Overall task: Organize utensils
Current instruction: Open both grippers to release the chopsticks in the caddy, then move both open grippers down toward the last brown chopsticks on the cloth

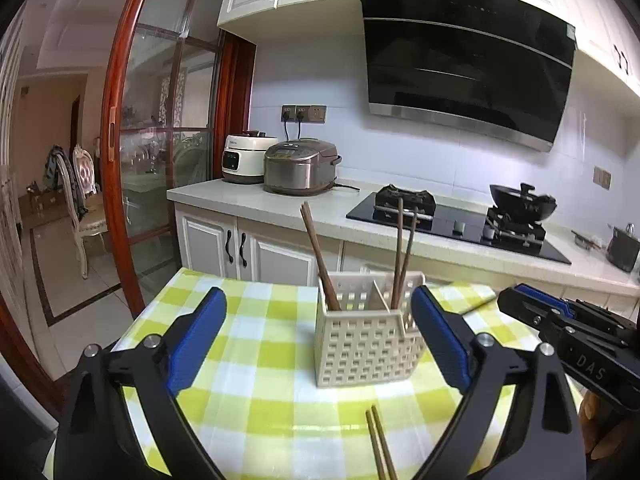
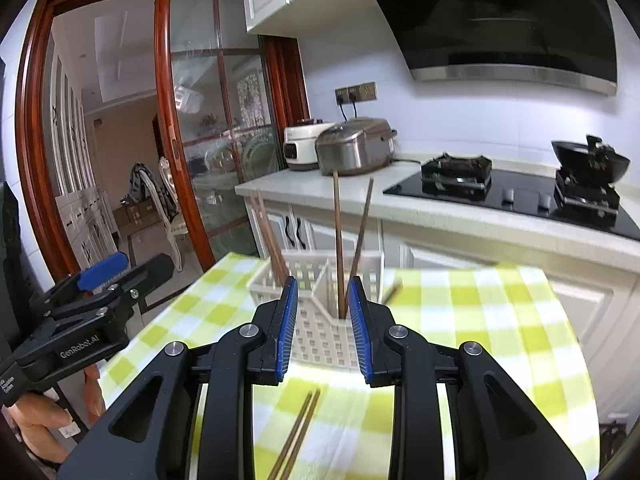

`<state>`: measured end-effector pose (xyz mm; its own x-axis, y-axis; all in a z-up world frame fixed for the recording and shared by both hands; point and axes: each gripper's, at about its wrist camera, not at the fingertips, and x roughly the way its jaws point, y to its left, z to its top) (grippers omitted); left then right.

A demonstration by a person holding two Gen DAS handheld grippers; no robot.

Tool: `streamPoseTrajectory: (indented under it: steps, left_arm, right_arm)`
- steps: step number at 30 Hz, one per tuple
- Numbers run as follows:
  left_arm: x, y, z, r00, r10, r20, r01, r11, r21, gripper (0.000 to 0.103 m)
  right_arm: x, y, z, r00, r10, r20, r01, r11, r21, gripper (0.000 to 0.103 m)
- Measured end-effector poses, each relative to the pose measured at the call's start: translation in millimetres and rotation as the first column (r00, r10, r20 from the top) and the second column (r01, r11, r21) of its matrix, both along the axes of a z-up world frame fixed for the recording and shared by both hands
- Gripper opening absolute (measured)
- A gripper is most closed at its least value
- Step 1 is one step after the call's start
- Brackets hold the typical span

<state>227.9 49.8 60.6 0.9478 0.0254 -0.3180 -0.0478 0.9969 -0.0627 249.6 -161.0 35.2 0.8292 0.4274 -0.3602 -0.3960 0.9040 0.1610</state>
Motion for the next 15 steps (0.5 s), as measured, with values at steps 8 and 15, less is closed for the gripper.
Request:
streamPoseTrajectory:
  steps: [8,15]
  left_arm:
    - [-34.5,-7.6,-31.5,1.000,-0.003,-0.029,0.004,1.000,0.012,0.095]
    - [-48.8,-12.9,-70.2,0.996,-0.010,-0.086,0.010,1.000,0.007,0.095]
  right_arm:
    - [-28.5,-8.4,-33.6,0.998,-0.011,-0.058,0.012,1.000,0.005,0.027]
    - [-40.8,-9.0,-61.0,0.994,-0.008,-0.110,0.007,1.000,-0.008,0.027]
